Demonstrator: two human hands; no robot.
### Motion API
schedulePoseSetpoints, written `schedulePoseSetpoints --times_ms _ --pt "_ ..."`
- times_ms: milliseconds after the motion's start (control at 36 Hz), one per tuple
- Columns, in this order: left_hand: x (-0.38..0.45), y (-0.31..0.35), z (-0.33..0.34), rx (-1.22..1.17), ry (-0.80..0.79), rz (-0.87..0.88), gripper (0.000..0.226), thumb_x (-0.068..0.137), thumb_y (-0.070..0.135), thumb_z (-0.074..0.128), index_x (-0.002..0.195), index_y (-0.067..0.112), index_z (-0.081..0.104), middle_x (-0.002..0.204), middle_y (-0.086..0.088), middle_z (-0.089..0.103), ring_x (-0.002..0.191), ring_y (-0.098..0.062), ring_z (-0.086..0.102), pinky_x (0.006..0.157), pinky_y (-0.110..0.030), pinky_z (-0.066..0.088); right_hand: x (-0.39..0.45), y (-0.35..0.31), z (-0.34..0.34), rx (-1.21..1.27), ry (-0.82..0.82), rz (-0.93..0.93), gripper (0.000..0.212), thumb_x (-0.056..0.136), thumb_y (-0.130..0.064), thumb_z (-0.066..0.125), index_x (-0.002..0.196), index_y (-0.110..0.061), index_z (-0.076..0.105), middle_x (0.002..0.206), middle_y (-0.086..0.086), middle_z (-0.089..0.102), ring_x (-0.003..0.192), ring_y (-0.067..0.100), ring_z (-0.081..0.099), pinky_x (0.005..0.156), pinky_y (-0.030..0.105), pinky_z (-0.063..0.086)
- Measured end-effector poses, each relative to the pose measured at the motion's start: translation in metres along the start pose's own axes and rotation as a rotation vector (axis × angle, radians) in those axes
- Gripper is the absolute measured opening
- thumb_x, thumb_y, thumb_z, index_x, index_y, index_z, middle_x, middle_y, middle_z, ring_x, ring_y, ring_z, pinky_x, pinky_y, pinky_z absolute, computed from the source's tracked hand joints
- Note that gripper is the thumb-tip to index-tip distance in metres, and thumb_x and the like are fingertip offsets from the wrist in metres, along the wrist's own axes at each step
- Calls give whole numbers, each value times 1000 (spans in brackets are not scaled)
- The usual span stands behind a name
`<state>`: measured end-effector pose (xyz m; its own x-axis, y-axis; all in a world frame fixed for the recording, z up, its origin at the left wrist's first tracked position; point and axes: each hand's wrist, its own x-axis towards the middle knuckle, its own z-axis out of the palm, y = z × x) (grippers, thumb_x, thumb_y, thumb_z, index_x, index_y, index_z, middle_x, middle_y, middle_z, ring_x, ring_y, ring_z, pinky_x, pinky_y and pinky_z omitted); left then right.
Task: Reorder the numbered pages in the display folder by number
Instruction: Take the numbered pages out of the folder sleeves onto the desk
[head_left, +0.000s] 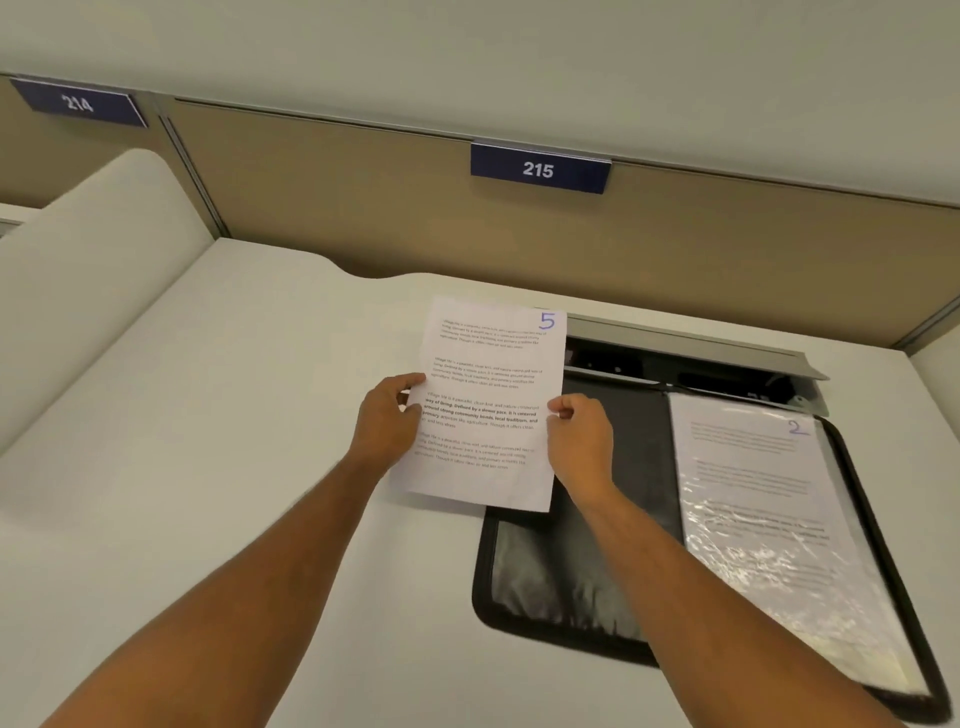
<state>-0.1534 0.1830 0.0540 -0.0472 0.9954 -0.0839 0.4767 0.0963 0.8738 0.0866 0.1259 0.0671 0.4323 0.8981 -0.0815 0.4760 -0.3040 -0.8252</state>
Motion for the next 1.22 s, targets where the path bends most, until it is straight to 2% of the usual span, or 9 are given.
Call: schedulePoseSetpoints --times_ms 194,306,417,528,639,722,861,1111,1222 --pt "55 5 -10 121 27 41 42 99 7 58 140 20 58 139 1 59 112 -17 61 98 -32 52 47 -22 28 -11 -67 -62 23 101 -4 56 124 -9 60 125 2 53 103 12 58 66 10 43" --pt "81 1 -12 175 36 43 43 101 10 58 142 19 56 144 -1 56 115 -16 58 100 -31 48 70 -28 43 -37 -109 -89 35 101 -2 56 135 -7 56 125 1 48 111 16 59 76 13 48" --pt "103 -4 -14 194 42 35 43 101 11 57 143 20 54 146 -1 55 120 -19 57 101 -31 47 87 -29 59 -59 -151 -93 41 101 -2 57 140 -9 52 128 -4 43 114 16 57 70 9 46" --pt "119 -11 -15 215 37 13 43 102 11 56 144 20 53 147 -1 53 125 -21 56 104 -32 46 99 -29 72 -99 -187 -116 44 100 -3 59 143 -10 51 131 -3 42 112 17 57 89 20 52" --pt "131 -18 -14 220 21 3 43 102 10 55 145 19 52 148 -2 52 128 -23 54 107 -34 45 109 -24 83 -133 -214 -127 45 100 -3 58 144 -10 51 129 -5 41 108 13 56 76 7 47" --pt "139 -24 -12 220 15 4 43 102 9 55 144 19 52 149 -2 51 130 -23 54 107 -32 45 115 -21 88 -129 -226 -124 46 100 -2 59 144 -10 51 128 -5 43 107 12 54 75 5 47" --pt "149 -33 -7 223 6 -2 42 103 10 55 144 19 52 148 -2 51 130 -23 54 107 -32 45 121 -19 93 -149 -252 -113 48 100 -3 61 145 -11 50 135 -1 45 116 17 56 97 21 51" --pt "158 -50 -1 335 45 114 39 101 12 58 140 14 58 152 -4 47 139 -23 43 116 -33 33 123 -8 99 -298 -203 -191 48 101 -19 63 147 -12 50 144 -1 39 128 13 45 109 28 47" --pt "156 -54 2 413 59 204 34 100 12 58 134 13 64 150 -4 49 137 -23 41 114 -34 35 118 -6 100 -460 -142 -299 44 102 -29 61 143 -15 55 153 1 38 140 22 38 117 40 38"
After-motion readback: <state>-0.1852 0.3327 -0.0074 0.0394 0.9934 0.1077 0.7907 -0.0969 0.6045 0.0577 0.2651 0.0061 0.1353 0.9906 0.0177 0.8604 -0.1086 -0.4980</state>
